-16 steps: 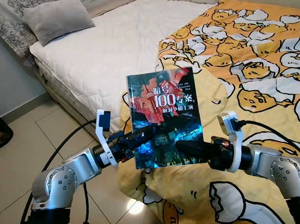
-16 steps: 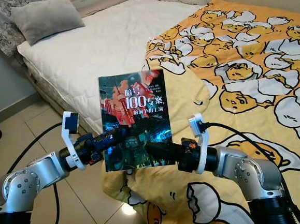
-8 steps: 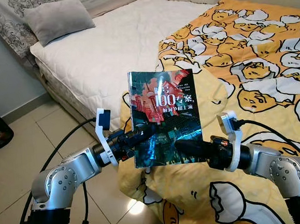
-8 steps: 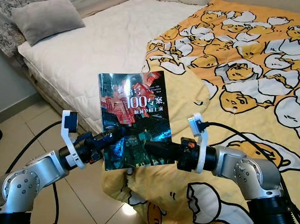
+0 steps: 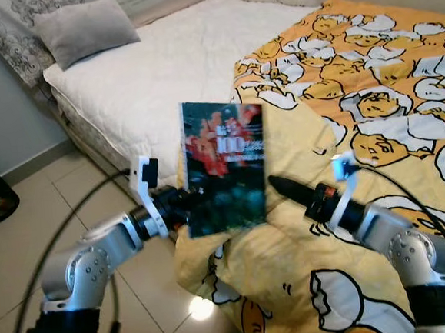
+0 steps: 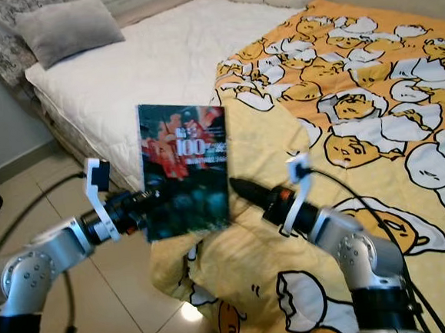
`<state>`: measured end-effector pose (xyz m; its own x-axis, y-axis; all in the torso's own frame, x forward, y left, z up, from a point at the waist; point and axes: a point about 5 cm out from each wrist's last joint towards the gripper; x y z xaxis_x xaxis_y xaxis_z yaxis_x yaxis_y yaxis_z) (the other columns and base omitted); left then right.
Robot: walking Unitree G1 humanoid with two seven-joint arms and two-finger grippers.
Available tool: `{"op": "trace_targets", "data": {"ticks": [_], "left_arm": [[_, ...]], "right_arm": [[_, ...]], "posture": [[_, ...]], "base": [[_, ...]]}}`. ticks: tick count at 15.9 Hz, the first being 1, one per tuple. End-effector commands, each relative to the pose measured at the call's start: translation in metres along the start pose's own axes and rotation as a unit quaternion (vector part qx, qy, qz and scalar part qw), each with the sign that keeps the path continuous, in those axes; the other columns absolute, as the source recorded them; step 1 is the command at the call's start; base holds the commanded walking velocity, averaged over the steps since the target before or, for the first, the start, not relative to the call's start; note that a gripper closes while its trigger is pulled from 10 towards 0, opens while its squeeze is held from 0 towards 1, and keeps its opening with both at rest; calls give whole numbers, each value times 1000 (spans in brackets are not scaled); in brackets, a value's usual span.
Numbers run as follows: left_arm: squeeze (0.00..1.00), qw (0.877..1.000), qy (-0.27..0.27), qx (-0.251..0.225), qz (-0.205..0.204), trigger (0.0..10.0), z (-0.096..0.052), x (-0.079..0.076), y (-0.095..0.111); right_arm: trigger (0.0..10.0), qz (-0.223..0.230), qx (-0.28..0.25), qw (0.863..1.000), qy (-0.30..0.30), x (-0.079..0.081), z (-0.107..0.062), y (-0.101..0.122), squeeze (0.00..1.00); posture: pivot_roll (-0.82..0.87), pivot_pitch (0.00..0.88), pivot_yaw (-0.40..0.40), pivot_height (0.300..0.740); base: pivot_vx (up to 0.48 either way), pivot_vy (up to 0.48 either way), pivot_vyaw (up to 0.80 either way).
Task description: Clean up the room
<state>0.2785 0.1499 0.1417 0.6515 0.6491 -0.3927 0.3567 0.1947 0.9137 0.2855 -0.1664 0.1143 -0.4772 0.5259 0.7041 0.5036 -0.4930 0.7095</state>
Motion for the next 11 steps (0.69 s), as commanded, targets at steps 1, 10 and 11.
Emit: {"op": "trace_targets", "data": {"ticks": [1,10,11], "left_arm": [[0,997,59,-32,35,0,-4,7,20],[0,925,330,-10,191,10000,-19,29,13],[0,917,360,-11,170,10000,-23,30,10]], "right_arm": [[10000,-21,-37,997,-61,-9,-2,8,1000],[10000,-143,-102,957,-233,1,23,-7,0],[10000,-166,-78,954,-238,7,29,-16,0]], "posture": [[-129,0,75,740],[-89,0,35,740],[-85,0,40,740]], "base": [[0,0,0],[0,0,0],[0,0,0]]}}
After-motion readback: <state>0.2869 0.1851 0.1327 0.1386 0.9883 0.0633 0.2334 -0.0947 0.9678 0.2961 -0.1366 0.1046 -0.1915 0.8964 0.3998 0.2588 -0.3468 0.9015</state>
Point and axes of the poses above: a point about 5 cm out from each wrist's last joint towards the gripper, its own z axis pointing out of the wrist towards the gripper, its own y axis along the axis of the wrist's last joint, x = y × z, and after that the axes turned 9 degrees about z, right-handed
